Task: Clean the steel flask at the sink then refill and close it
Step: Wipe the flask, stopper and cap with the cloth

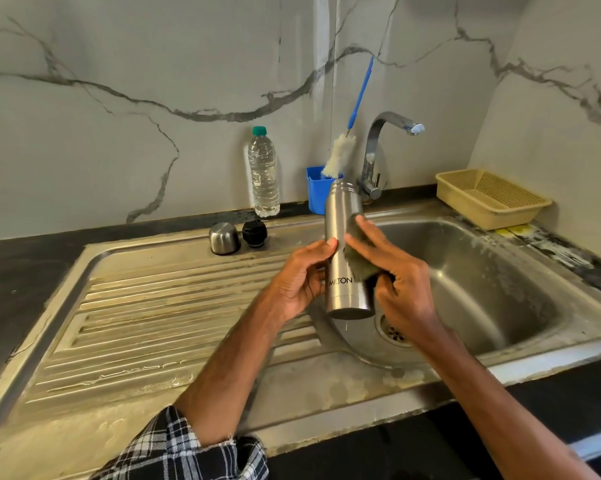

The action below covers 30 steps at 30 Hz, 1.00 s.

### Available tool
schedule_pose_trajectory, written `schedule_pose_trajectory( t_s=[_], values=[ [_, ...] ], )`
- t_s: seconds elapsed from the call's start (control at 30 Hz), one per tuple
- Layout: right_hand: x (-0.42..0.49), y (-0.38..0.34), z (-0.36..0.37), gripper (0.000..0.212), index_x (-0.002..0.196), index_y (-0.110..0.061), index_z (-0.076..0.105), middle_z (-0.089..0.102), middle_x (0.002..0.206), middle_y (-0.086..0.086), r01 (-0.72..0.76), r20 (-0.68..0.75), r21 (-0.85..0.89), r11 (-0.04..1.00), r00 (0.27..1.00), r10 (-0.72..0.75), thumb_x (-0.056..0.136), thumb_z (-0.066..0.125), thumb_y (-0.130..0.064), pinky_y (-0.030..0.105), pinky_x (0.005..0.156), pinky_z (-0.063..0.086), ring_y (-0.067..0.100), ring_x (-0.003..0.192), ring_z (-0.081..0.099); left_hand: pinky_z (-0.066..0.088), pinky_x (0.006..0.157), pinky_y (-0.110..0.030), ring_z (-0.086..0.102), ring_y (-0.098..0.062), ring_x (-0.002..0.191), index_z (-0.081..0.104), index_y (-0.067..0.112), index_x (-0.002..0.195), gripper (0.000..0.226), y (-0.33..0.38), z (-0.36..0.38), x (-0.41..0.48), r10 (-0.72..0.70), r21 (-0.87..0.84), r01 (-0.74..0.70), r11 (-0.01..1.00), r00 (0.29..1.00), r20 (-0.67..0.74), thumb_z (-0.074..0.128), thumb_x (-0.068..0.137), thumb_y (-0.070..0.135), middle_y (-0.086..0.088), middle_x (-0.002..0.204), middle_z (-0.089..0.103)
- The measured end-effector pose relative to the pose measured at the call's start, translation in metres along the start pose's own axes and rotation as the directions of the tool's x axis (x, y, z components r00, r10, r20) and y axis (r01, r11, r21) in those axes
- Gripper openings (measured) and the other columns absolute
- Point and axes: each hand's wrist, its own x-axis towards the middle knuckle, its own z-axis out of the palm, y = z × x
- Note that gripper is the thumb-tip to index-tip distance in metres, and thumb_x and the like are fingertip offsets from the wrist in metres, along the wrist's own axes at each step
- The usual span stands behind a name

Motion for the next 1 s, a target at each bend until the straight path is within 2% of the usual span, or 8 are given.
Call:
schedule_pose_trajectory(
  t_s=[0.1, 0.2, 0.37, 0.6, 0.67, 0.8, 0.87, 1.0],
  values=[
    [-0.002, 0.002, -0.001, 0.063, 0.134, -0.005, 0.061, 0.049, 0.15, 0.009, 0.107, 0.101, 0.006, 0.994, 0.989, -0.107, 0.079, 0.048, 0.024, 0.042, 0.12, 0.032, 0.024, 0.147, 0.035, 0.049, 0.108, -0.049, 0.061, -0.029, 0.121, 0.051, 0.02, 0.148, 0.06, 0.002, -0.004, 0.002, 0.003, -0.056, -0.001, 0.998, 0.999, 0.044, 0.071, 0.092, 0.023, -0.017, 0.139, 0.06],
    [0.014, 0.015, -0.008, 0.07, 0.136, -0.009, 0.059, 0.048, 0.151, 0.003, 0.018, 0.051, -0.003, 1.0, 0.999, -0.018, 0.078, 0.049, 0.028, 0.042, 0.119, 0.034, 0.015, 0.146, 0.036, 0.039, 0.116, -0.055, 0.053, -0.035, 0.131, 0.046, 0.027, 0.152, 0.067, -0.002, -0.002, 0.004, -0.007, -0.022, 0.009, 1.0, 0.996, 0.089, 0.074, 0.091, 0.025, -0.021, 0.149, 0.052],
    [0.038, 0.036, -0.007, 0.079, 0.139, -0.013, 0.057, 0.047, 0.152, -0.001, -0.026, 0.04, -0.057, 0.998, 0.999, 0.028, 0.073, 0.045, 0.028, 0.036, 0.119, 0.034, 0.01, 0.145, 0.036, 0.036, 0.117, -0.056, 0.055, -0.034, 0.126, 0.049, 0.026, 0.15, 0.07, -0.007, -0.003, 0.006, -0.004, -0.045, 0.007, 0.999, 0.999, 0.053, 0.078, 0.086, 0.026, -0.023, 0.148, 0.051],
    [0.031, 0.034, 0.007, 0.055, 0.131, -0.001, 0.062, 0.054, 0.145, 0.011, 0.238, 0.143, -0.005, 0.971, 0.961, -0.235, 0.082, 0.056, 0.025, 0.049, 0.118, 0.035, 0.027, 0.145, 0.039, 0.043, 0.112, -0.056, 0.058, -0.033, 0.125, 0.047, 0.029, 0.15, 0.068, -0.003, -0.009, 0.009, 0.038, -0.056, -0.037, 0.998, 0.999, 0.014, 0.075, 0.089, 0.025, -0.019, 0.143, 0.059],
    [0.041, 0.043, 0.003, 0.06, 0.133, -0.002, 0.061, 0.053, 0.146, 0.009, 0.202, 0.106, -0.013, 0.979, 0.974, -0.199, 0.081, 0.053, 0.027, 0.049, 0.117, 0.036, 0.025, 0.145, 0.039, 0.045, 0.111, -0.051, 0.058, -0.032, 0.124, 0.048, 0.029, 0.15, 0.067, -0.003, -0.006, 0.007, 0.032, -0.027, -0.031, 0.999, 0.998, 0.046, 0.075, 0.088, 0.026, -0.019, 0.145, 0.056],
    [0.055, 0.051, -0.002, 0.073, 0.139, -0.008, 0.056, 0.05, 0.149, 0.004, 0.001, -0.055, -0.049, 0.999, 0.998, -0.004, 0.075, 0.047, 0.026, 0.042, 0.116, 0.037, 0.013, 0.143, 0.041, 0.042, 0.113, -0.05, 0.057, -0.029, 0.12, 0.047, 0.028, 0.151, 0.068, -0.004, -0.002, 0.006, 0.015, -0.019, -0.015, 1.0, 0.999, 0.047, 0.073, 0.088, 0.023, -0.02, 0.148, 0.053],
    [0.049, 0.046, 0.003, 0.075, 0.138, -0.004, 0.056, 0.051, 0.149, 0.007, 0.048, -0.029, -0.052, 0.997, 0.998, -0.05, 0.071, 0.046, 0.027, 0.044, 0.118, 0.035, 0.017, 0.144, 0.04, 0.04, 0.115, -0.052, 0.057, -0.03, 0.121, 0.049, 0.028, 0.15, 0.067, -0.004, -0.002, 0.006, 0.024, -0.024, -0.023, 0.999, 0.999, 0.045, 0.074, 0.088, 0.022, -0.02, 0.147, 0.054],
    [0.039, 0.039, 0.007, 0.058, 0.132, -0.001, 0.062, 0.055, 0.144, 0.01, 0.21, 0.099, -0.013, 0.978, 0.973, -0.207, 0.081, 0.052, 0.025, 0.045, 0.119, 0.034, 0.025, 0.145, 0.039, 0.043, 0.113, -0.049, 0.056, -0.029, 0.122, 0.051, 0.028, 0.149, 0.062, -0.001, -0.008, 0.005, 0.024, -0.015, -0.023, 1.0, 0.998, 0.052, 0.071, 0.091, 0.021, -0.017, 0.146, 0.056]
  ],
)
